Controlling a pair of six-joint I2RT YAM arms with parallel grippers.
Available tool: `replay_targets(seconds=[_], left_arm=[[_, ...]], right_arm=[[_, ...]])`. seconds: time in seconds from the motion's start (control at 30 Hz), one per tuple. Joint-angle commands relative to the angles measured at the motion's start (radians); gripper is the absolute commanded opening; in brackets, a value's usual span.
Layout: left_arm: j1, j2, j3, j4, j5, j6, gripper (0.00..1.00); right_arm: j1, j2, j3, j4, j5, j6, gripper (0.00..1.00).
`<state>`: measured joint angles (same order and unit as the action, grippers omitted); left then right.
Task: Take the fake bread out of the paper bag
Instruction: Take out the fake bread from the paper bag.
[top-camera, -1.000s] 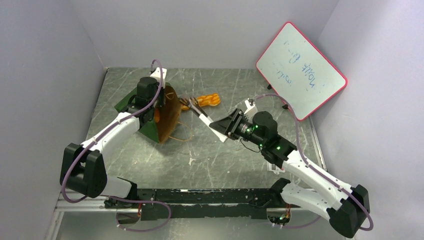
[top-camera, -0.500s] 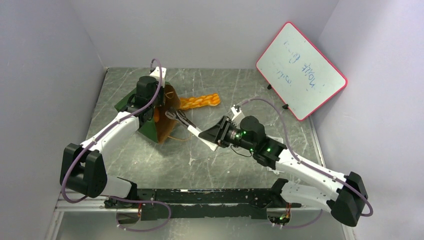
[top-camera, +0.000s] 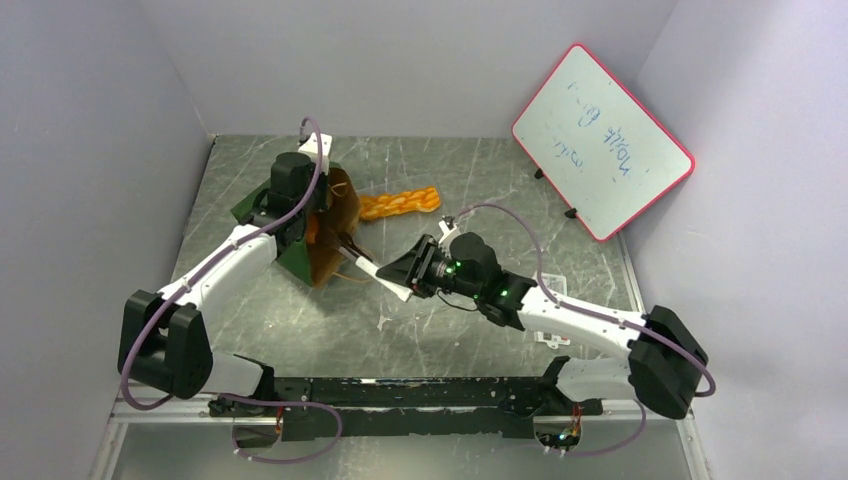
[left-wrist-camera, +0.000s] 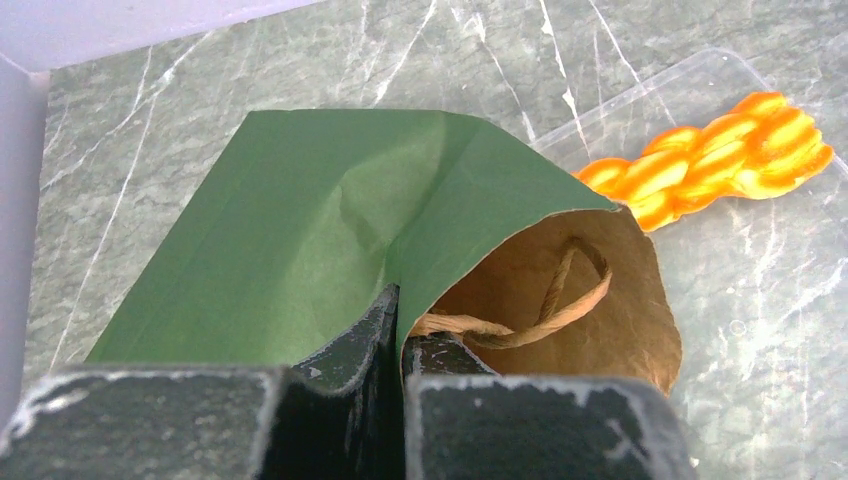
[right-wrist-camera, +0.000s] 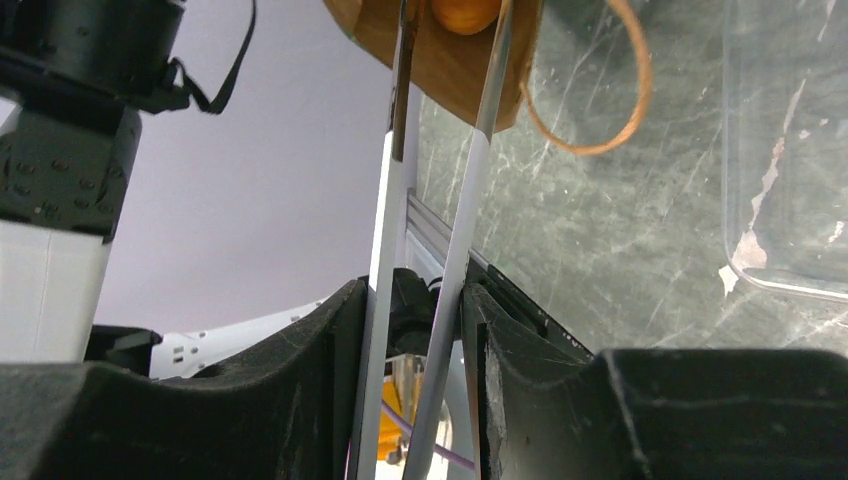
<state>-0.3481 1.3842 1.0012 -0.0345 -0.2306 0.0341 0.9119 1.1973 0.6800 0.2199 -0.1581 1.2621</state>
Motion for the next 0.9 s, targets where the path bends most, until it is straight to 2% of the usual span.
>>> replay_targets(seconds=[0.0, 0.33, 0.87], left_arm=[[0.008, -0.051, -0.008, 0.057, 0.043, 0.0, 0.07], [0.008, -0.075, -0.029, 0.069, 0.051, -0.01, 0.07], [0.008, -0.077, -0.065, 0.107, 0.067, -0.028, 0.07]], right_arm=[[0.011, 0.056, 0.02, 0.149, -0.001, 0.085, 0.41], [0.019, 0.158, 0.046, 0.21, 0.014, 0.189, 0.42], [0.024, 0.28, 0.108, 0.213, 0.029, 0.251, 0.44]])
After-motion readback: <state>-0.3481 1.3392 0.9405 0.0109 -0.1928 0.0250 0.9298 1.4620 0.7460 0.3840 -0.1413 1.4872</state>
